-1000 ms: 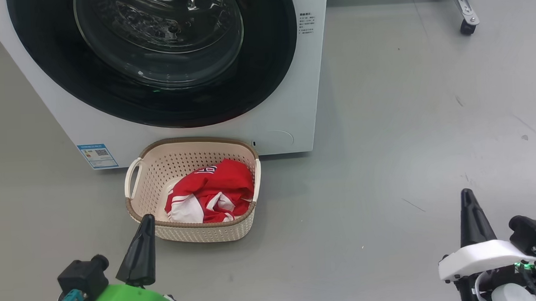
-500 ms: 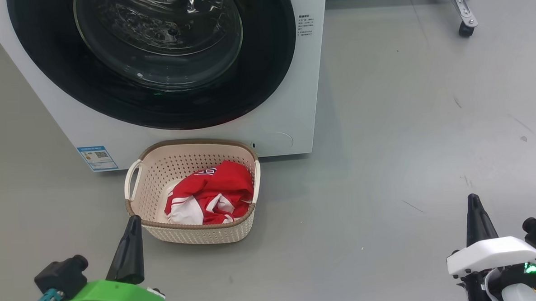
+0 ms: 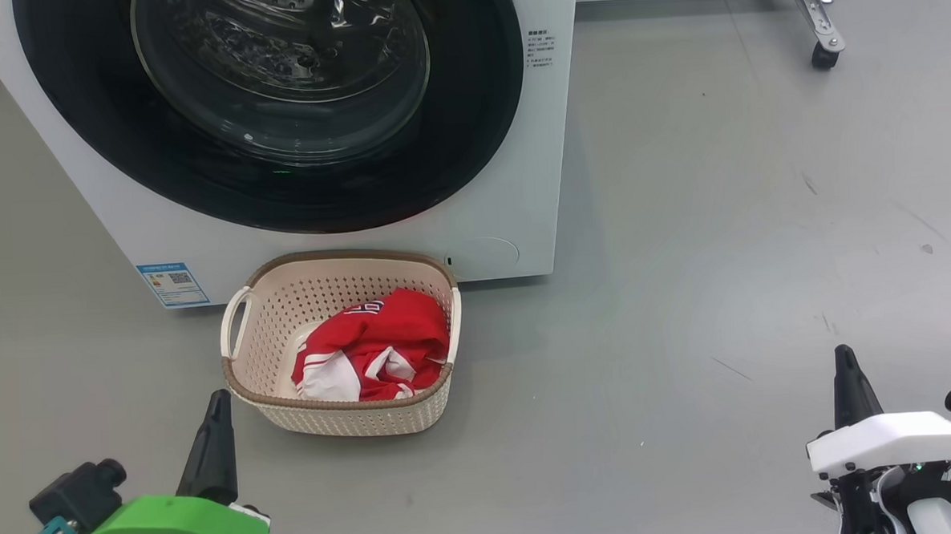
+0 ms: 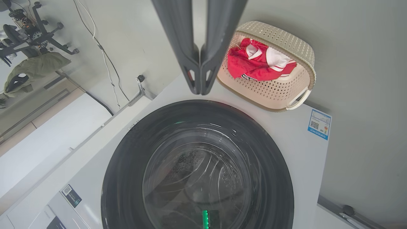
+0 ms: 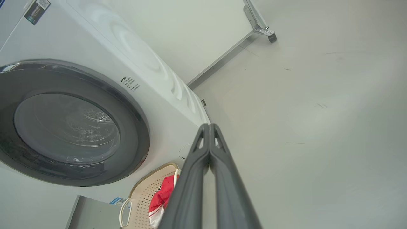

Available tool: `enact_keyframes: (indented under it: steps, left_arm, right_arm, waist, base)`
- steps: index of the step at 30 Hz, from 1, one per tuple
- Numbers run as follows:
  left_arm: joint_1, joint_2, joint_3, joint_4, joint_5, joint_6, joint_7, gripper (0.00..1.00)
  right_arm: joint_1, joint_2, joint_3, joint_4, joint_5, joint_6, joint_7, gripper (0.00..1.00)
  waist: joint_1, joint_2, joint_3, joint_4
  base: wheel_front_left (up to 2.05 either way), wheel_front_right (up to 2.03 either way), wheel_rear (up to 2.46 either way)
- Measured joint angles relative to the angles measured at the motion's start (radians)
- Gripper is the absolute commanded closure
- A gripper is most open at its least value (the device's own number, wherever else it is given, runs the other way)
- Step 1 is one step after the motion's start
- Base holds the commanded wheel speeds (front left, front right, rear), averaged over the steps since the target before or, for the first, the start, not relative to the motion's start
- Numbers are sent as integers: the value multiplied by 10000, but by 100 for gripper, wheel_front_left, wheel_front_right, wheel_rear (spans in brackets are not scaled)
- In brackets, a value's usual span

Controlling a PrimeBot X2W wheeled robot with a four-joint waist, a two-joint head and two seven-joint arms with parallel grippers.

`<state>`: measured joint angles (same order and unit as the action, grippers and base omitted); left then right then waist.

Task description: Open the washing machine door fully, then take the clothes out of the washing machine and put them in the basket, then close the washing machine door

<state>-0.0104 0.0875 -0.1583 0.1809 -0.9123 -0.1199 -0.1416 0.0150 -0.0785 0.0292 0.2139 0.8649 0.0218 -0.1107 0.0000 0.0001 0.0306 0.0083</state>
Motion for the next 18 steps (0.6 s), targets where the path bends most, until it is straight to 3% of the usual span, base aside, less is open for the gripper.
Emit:
enact_keyframes:
  steps: [18]
  left_arm:
    - [-28, 17, 456, 209, -2359, 2, 587, 100]
  right_arm:
    - [-219, 86, -474, 211, 2280, 297, 635, 100]
  waist:
    - [0, 0, -85, -27]
  base:
    - [0, 0, 0]
